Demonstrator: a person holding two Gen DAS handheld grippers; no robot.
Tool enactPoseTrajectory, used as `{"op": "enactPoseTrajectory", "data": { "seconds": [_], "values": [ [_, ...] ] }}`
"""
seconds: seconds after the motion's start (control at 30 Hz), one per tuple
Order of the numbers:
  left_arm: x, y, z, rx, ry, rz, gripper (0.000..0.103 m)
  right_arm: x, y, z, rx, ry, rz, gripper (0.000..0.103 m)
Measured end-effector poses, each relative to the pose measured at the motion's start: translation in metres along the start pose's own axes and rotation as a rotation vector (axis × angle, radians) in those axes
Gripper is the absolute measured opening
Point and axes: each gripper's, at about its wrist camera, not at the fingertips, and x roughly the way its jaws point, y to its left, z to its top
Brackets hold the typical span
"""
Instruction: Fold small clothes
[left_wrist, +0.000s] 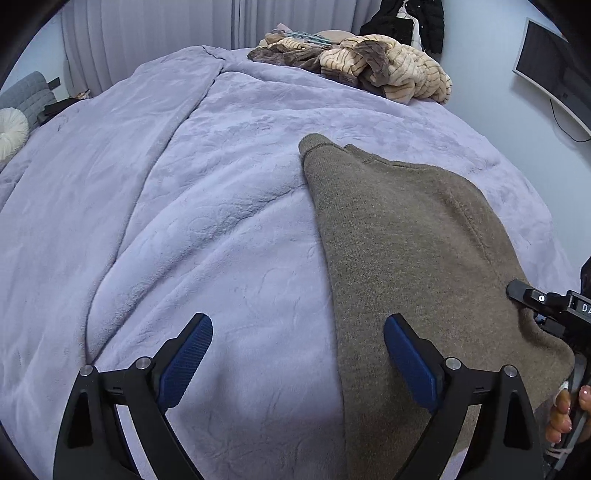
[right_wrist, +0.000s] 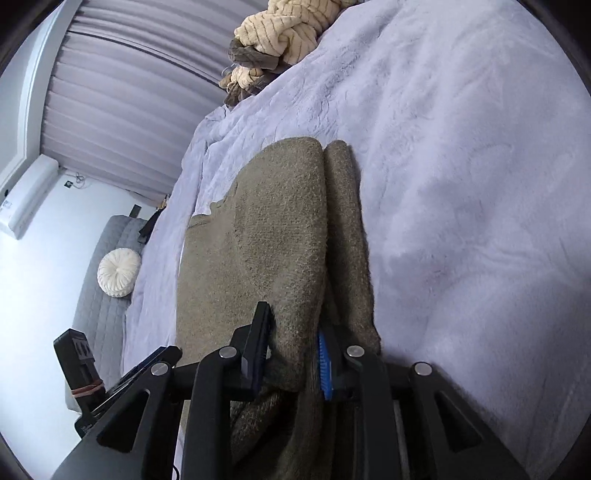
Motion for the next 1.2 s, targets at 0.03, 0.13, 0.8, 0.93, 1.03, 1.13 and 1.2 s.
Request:
{"op": "enactPoseTrajectory", "data": {
  "seconds": [0.03,0.13,0.8,0.93,1.03,1.13,1.2],
  "values": [
    [-0.004,0.004,0.0,0.003,-0.005,0.002,0.095,-0.006,-0.001,-0.002,0.005,-0.001,0.003,0.029],
    [-0.012,0.013,-0.008,0.011,0.002,-0.007,0.095,-0.027,0.008,-0.008,0.006,-0.005,0.08,0.064],
    [0.003,0.0,-0.064,0.0,0.121,-0.015,0.096,-0.068,-0.016,-0.083,-0.115,0.068,-0.168,0.009],
    [0.0,-0.005,-0.065,0.013,0.105,0.015,0.096,-0.088,0.009,-0.082,-0.177,-0.005,-0.196,0.009],
    [0.0,-0.007,-0.064,0.01,0.107,0.021,0.096,-0.094,0.038,-0.073,-0.252,-0.072,-0.21,0.011],
    [-0.001,-0.007,-0.063,0.004,0.116,0.022,0.096,-0.079,0.059,-0.06,-0.288,-0.061,-0.206,0.011],
    [-0.002,-0.005,-0.062,0.002,0.118,0.021,0.096,-0.064,0.065,-0.053,-0.322,-0.04,-0.244,0.011]
  ]
}}
